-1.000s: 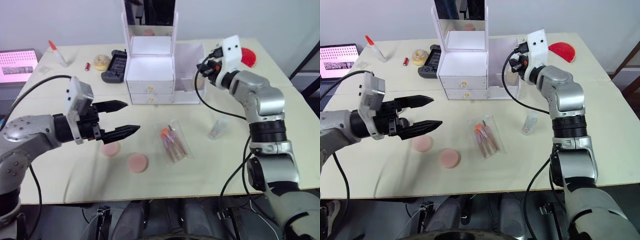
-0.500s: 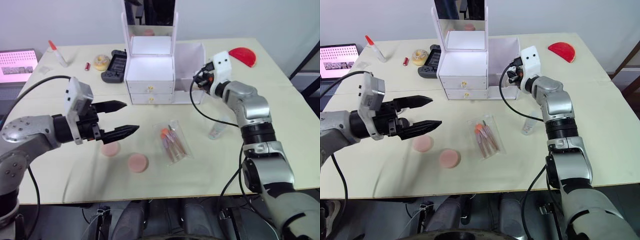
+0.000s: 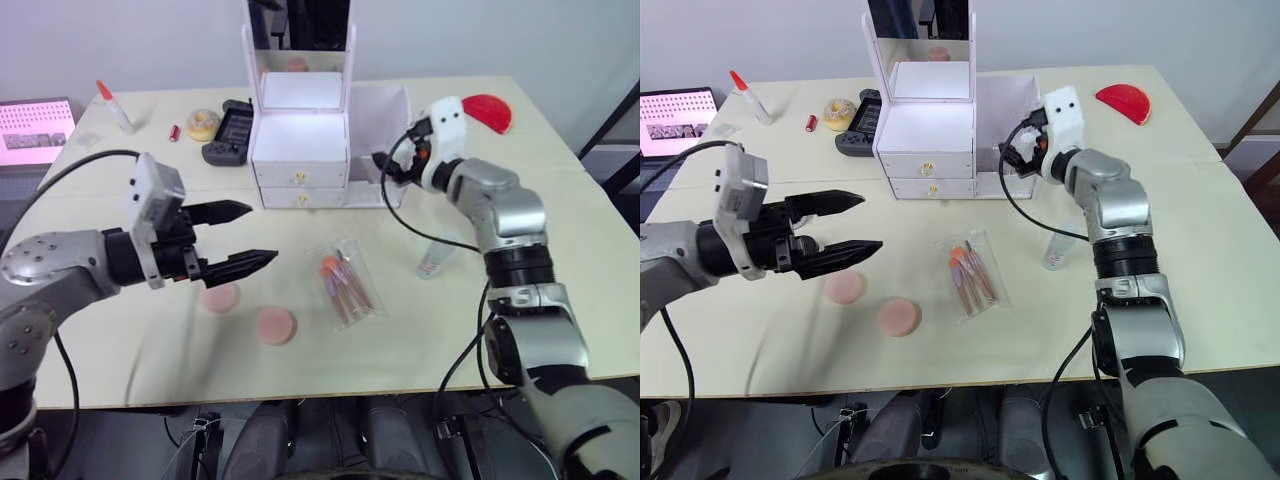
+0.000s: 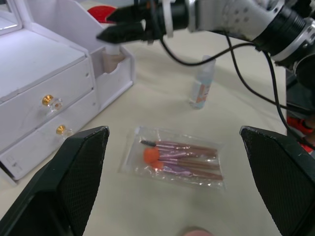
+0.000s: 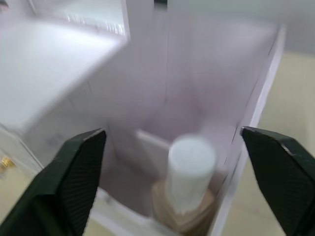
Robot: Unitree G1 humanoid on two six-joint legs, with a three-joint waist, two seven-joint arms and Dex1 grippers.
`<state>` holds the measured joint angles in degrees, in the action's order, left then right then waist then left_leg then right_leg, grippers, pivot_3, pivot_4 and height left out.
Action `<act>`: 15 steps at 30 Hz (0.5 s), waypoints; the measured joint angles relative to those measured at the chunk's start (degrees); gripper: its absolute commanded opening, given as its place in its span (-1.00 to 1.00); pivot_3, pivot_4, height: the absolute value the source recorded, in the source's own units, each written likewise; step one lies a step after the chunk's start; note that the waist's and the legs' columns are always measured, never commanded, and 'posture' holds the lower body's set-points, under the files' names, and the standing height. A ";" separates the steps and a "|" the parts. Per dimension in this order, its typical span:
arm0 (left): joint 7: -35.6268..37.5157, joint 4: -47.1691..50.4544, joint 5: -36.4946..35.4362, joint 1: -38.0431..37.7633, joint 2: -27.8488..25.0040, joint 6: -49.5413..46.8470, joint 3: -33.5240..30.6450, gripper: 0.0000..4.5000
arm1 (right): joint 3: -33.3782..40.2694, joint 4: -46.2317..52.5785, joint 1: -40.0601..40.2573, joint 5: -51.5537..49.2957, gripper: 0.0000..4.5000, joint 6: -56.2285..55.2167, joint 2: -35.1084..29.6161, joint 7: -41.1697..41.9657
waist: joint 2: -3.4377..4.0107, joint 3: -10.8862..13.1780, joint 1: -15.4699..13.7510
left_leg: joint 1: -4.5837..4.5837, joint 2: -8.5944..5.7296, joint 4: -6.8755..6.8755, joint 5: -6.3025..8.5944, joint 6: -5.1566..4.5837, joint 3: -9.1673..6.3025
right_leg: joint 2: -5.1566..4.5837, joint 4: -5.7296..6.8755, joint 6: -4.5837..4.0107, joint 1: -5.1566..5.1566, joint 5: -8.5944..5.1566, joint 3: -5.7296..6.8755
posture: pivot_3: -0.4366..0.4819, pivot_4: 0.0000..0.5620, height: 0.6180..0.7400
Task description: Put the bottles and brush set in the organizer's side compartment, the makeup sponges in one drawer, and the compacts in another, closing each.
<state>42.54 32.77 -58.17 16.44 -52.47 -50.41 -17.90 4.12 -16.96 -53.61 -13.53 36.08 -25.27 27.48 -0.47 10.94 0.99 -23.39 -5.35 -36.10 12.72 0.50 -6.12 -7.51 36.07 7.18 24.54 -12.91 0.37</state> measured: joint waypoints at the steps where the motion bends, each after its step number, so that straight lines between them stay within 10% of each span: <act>1: 0.36 -0.13 0.10 -0.68 -0.41 0.03 -0.30 1.00 | 1.07 2.70 0.14 -1.20 0.98 1.65 -0.93 0.48 | 0.00 0.00 -0.02 | 0.00 0.00 0.00 0.00 0.00 0.00 | 0.00 0.00 0.00 0.00 0.00 0.00 | -0.05 -0.47 0.97; 6: 6.41 -5.53 6.58 -12.67 -5.93 3.37 -7.11 1.00 | 8.99 19.04 9.63 -10.32 0.98 7.93 -14.50 10.61 | 0.00 0.00 -0.55 | -0.01 0.01 0.08 0.06 -0.10 0.03 | -0.03 -0.08 0.01 -0.04 -0.03 0.04 | -0.05 -0.47 0.97; 15: 11.17 -32.27 21.88 -23.55 -5.77 17.86 -20.16 1.00 | 28.83 19.00 43.05 -13.37 0.98 -2.73 -28.94 29.49 | 0.00 -0.01 -0.20 | 0.05 0.19 0.10 0.12 -0.16 0.44 | -0.09 -0.39 -0.31 -0.10 -0.09 -0.01 | -0.05 -0.47 0.97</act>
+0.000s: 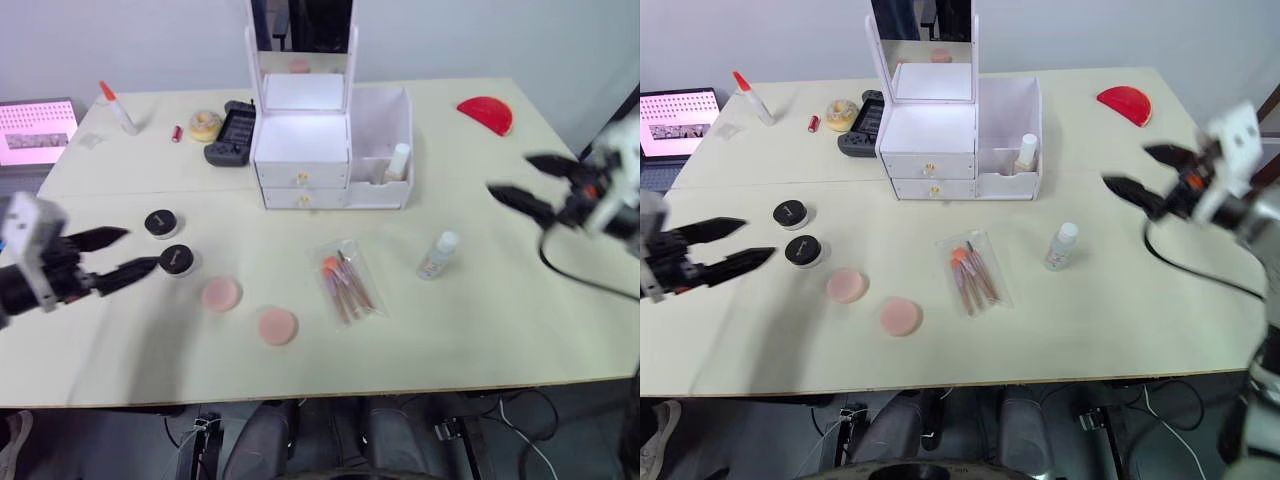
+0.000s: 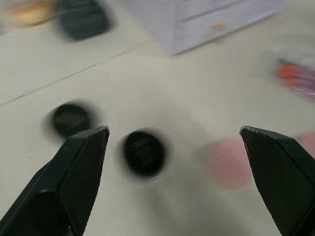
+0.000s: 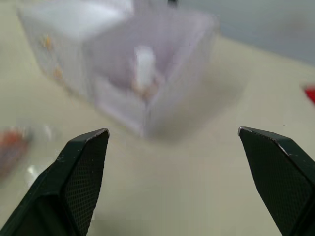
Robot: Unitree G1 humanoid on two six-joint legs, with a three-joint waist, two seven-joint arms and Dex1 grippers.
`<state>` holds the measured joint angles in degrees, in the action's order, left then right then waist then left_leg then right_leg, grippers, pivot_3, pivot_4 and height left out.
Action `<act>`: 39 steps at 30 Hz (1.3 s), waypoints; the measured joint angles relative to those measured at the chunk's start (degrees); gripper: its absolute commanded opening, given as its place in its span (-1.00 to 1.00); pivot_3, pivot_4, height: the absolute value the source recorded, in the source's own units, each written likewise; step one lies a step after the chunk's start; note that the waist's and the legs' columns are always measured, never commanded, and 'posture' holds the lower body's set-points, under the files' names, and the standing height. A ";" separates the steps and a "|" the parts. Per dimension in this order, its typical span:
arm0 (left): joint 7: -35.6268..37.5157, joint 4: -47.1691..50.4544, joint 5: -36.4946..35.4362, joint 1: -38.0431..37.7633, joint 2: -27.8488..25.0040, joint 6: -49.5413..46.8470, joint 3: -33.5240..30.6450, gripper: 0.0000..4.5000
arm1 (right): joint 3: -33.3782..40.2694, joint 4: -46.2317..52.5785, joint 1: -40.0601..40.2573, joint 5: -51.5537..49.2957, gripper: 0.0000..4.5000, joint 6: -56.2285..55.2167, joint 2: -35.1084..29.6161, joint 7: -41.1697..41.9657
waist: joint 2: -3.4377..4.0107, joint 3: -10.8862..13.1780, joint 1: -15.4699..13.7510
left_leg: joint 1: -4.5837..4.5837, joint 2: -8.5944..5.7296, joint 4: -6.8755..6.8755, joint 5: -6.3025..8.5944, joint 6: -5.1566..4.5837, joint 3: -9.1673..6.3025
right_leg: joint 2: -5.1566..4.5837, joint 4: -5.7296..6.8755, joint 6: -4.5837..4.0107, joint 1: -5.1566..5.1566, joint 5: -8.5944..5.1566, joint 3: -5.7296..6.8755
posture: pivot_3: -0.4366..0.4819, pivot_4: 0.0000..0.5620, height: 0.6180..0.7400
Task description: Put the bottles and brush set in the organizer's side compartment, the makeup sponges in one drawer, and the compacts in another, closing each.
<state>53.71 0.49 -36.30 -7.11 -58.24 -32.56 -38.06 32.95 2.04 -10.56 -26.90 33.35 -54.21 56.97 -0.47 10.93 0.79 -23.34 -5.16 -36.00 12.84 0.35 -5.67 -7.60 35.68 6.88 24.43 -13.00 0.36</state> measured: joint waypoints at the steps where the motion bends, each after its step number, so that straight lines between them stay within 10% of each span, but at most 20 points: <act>1: 0.15 -3.89 1.57 -0.43 0.18 1.95 -0.92 1.00 | 2.45 -1.83 2.76 0.71 0.98 -1.54 -0.46 0.80 | 0.00 0.00 0.01 | -0.02 0.00 -0.02 0.01 0.00 0.05 | -0.01 -0.01 0.00 0.03 0.01 -0.03 | -0.05 -0.47 0.97; 9: 1.49 -22.81 7.92 1.38 0.23 13.93 -3.32 1.00 | 9.41 -10.69 13.87 2.57 0.98 -11.36 -1.92 5.32 | -0.08 -0.04 -0.13 | -0.04 0.08 -0.03 0.10 0.15 0.08 | -0.06 -0.23 0.03 -0.02 0.13 -0.04 | -0.05 -0.47 0.97; 22: 4.41 -24.35 8.69 5.57 0.27 15.56 -0.69 1.00 | 9.27 -12.36 15.73 1.18 0.98 -14.94 -1.55 5.32 | -0.08 -0.04 -0.07 | -0.03 0.08 -0.03 0.08 0.11 0.08 | -0.04 -0.22 0.06 -0.02 0.18 -0.04 | -0.05 -0.47 0.97; 39: 1.44 19.35 -5.19 10.44 5.24 -4.95 13.87 1.00 | -4.51 10.59 2.17 -6.10 0.98 2.36 0.04 -8.01 | -0.09 -0.03 -0.22 | -0.07 0.08 -0.12 0.02 0.02 0.08 | 0.01 -0.22 0.09 -0.01 0.25 -0.10 | -0.05 -0.47 0.97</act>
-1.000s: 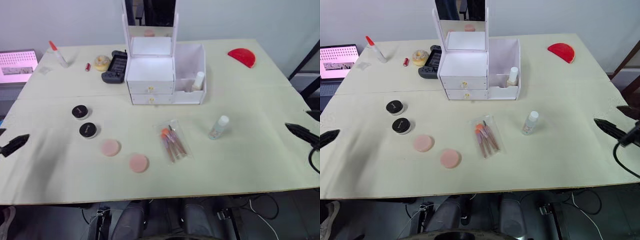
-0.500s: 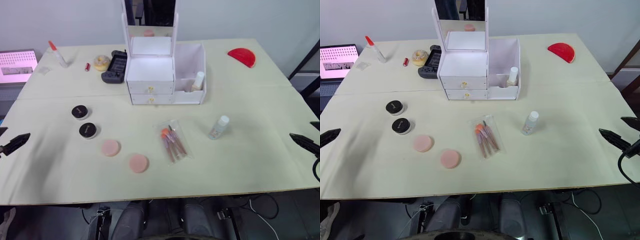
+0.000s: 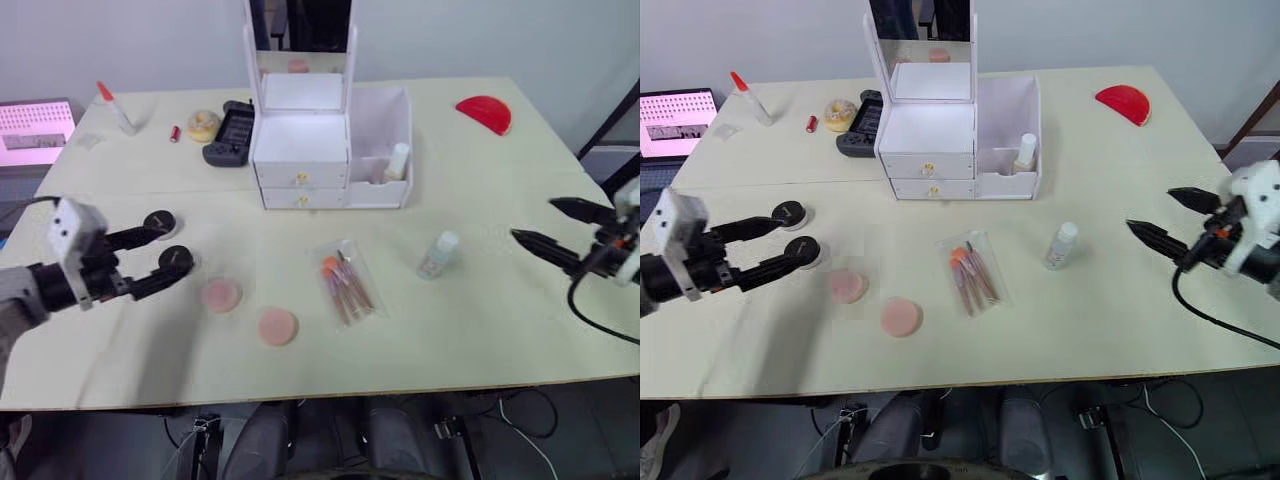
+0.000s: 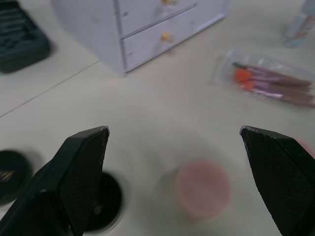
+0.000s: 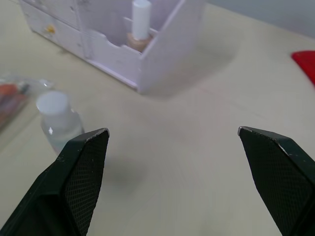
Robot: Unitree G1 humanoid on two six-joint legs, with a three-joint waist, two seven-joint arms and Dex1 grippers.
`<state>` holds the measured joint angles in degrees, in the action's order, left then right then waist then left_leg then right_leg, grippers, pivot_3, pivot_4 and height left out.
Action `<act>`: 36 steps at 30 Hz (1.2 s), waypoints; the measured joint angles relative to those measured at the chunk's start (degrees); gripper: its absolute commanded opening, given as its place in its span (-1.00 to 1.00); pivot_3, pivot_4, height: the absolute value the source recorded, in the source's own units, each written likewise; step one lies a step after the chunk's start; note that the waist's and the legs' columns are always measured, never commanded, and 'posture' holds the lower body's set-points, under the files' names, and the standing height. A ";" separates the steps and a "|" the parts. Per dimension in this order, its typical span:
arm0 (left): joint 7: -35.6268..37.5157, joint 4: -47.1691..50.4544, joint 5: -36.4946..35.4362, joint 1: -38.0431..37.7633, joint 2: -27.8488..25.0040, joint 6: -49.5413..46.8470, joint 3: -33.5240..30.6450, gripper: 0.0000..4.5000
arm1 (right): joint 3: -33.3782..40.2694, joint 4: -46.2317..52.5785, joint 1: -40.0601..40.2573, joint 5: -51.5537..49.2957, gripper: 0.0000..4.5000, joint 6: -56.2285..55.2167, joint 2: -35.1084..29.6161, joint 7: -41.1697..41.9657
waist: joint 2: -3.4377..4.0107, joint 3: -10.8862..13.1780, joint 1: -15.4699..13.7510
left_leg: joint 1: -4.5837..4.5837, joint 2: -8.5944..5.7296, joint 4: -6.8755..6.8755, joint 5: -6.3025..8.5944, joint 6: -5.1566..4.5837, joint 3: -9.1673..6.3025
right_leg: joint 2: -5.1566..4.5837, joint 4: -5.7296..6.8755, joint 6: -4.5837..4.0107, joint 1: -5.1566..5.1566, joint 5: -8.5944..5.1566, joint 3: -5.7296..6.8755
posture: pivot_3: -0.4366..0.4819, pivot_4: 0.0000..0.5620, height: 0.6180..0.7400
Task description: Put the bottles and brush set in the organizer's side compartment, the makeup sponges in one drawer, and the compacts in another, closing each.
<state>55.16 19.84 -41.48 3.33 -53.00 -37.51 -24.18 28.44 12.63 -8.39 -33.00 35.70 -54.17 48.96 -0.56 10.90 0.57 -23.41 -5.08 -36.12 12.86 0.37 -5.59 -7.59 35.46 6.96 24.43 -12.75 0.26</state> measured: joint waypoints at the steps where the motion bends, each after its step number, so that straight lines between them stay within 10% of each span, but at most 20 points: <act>1: -0.53 2.18 -1.50 1.61 0.43 -1.07 1.18 1.00 | -1.62 1.33 -1.81 -0.67 0.98 1.00 0.70 -0.78 | 0.00 0.00 -0.01 | 0.00 0.00 -0.03 0.00 0.00 0.00 | 0.00 0.00 0.01 -0.01 0.01 0.00 | -0.05 -0.47 0.97; 10: -3.43 10.16 -8.72 9.97 1.93 -6.73 8.17 1.00 | -14.59 4.57 -7.55 -1.98 0.98 5.77 5.26 -3.08 | -0.04 0.01 -0.11 | 0.00 -0.04 -0.06 -0.02 -0.03 0.02 | 0.03 0.00 0.15 -0.03 0.10 0.01 | -0.05 -0.47 0.97; 26: -4.17 11.28 -9.81 10.39 2.02 -7.17 9.94 1.00 | -14.07 4.81 -4.83 -2.08 0.98 7.87 5.73 -4.77 | -0.04 0.01 -0.11 | 0.00 -0.03 -0.05 -0.02 -0.03 0.04 | 0.05 -0.01 0.13 -0.04 0.09 0.01 | -0.05 -0.47 0.97; 36: -4.14 11.17 -9.75 10.41 2.02 -7.15 9.99 1.00 | -14.06 4.93 -4.72 -2.09 -0.70 8.50 5.82 -5.74 | -0.04 0.01 -0.11 | 0.00 -0.03 -0.06 -0.02 -0.03 0.05 | 0.05 0.00 0.13 -0.04 0.09 0.01 | -0.05 -0.47 0.97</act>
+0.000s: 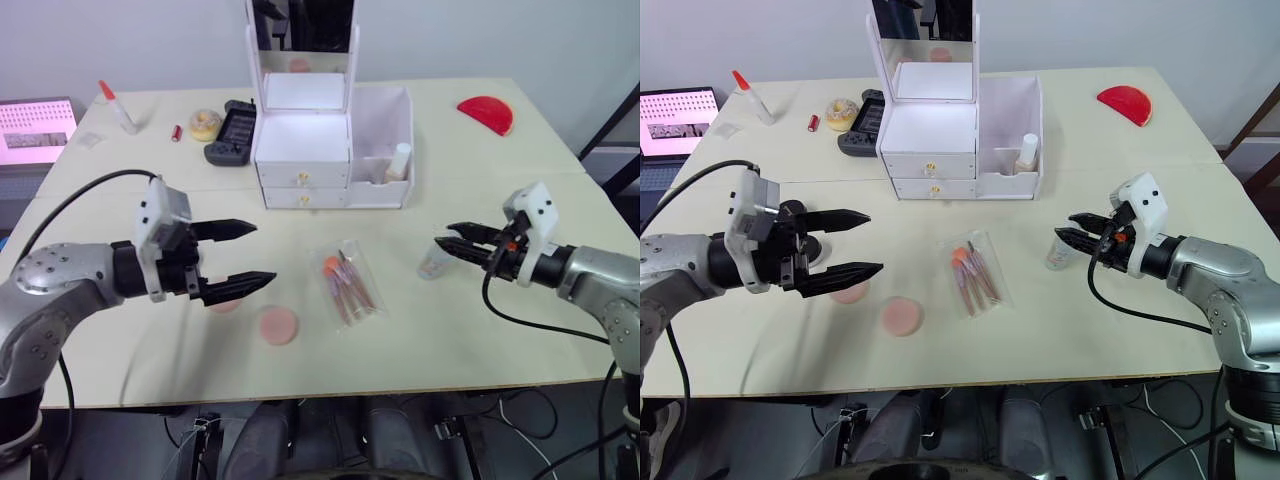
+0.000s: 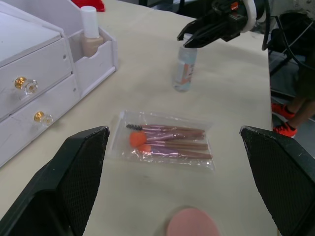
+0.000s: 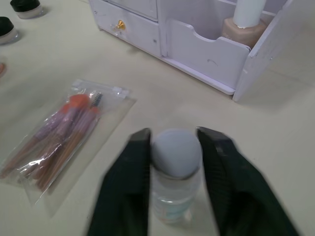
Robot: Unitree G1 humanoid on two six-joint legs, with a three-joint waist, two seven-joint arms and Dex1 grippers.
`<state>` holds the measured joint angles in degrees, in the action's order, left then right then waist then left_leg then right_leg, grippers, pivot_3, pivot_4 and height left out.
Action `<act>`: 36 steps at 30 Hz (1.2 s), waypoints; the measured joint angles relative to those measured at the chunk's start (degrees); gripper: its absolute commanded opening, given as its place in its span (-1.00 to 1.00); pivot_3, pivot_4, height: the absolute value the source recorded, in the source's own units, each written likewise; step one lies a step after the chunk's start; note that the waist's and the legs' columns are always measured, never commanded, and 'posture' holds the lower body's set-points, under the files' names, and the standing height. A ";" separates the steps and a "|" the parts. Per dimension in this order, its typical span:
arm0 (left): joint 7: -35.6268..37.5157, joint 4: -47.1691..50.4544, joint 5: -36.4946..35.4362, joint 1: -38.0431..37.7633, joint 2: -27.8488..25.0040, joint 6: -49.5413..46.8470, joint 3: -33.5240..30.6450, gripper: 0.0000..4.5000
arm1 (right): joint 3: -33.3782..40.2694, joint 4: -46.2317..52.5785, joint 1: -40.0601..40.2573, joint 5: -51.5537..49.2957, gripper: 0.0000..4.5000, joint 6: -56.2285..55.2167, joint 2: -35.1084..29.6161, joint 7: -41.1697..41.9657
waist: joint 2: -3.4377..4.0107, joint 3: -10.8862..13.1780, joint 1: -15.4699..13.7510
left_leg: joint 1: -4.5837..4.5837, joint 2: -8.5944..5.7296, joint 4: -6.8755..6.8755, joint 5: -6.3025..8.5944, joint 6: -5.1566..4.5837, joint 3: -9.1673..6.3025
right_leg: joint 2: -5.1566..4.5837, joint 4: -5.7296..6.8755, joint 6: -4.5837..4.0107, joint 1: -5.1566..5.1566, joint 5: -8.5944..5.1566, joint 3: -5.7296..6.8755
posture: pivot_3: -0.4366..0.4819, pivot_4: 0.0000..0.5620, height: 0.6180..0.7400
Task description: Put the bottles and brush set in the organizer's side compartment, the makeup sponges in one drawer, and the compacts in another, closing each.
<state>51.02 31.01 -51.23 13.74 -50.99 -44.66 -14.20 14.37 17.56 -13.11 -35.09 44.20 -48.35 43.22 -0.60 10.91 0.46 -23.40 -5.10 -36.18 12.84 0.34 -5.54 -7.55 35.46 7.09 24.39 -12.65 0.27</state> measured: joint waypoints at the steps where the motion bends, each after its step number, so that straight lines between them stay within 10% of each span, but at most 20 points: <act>1: -0.01 0.00 0.00 0.00 0.00 0.00 0.00 1.00 | 0.00 0.01 0.01 0.00 -0.70 0.00 0.00 -0.03 | 0.00 0.00 0.00 | 0.00 0.00 0.00 0.00 0.00 0.00 | 0.00 0.00 0.00 0.00 0.00 0.00 | -0.05 -0.47 0.97; 17: -0.22 -0.63 -0.10 0.03 -0.03 -0.01 -0.06 1.00 | 0.36 0.37 -3.09 -1.67 -0.70 1.62 0.01 -0.38 | 0.00 0.00 0.24 | 0.02 0.01 0.00 0.00 0.00 0.01 | 0.02 0.01 -0.01 0.00 0.00 -0.01 | -0.05 -0.47 0.97; 36: -1.31 -3.41 1.20 1.61 1.77 1.21 -0.05 1.00 | -18.70 -37.19 -50.39 12.66 -0.70 -0.08 14.56 -6.45 | -0.01 0.01 0.37 | -0.01 -0.01 0.02 -0.01 0.01 0.14 | 0.05 -0.01 0.12 0.10 0.17 -0.08 | -0.05 -0.47 0.97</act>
<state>49.71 27.60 -50.03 15.35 -49.22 -43.44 -14.25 -4.33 -19.63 -63.50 -22.42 44.12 -33.79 36.76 -0.61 10.92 0.82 -23.42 -5.11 -36.16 12.83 0.34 -5.40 -7.50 35.45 7.21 24.49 -12.49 0.19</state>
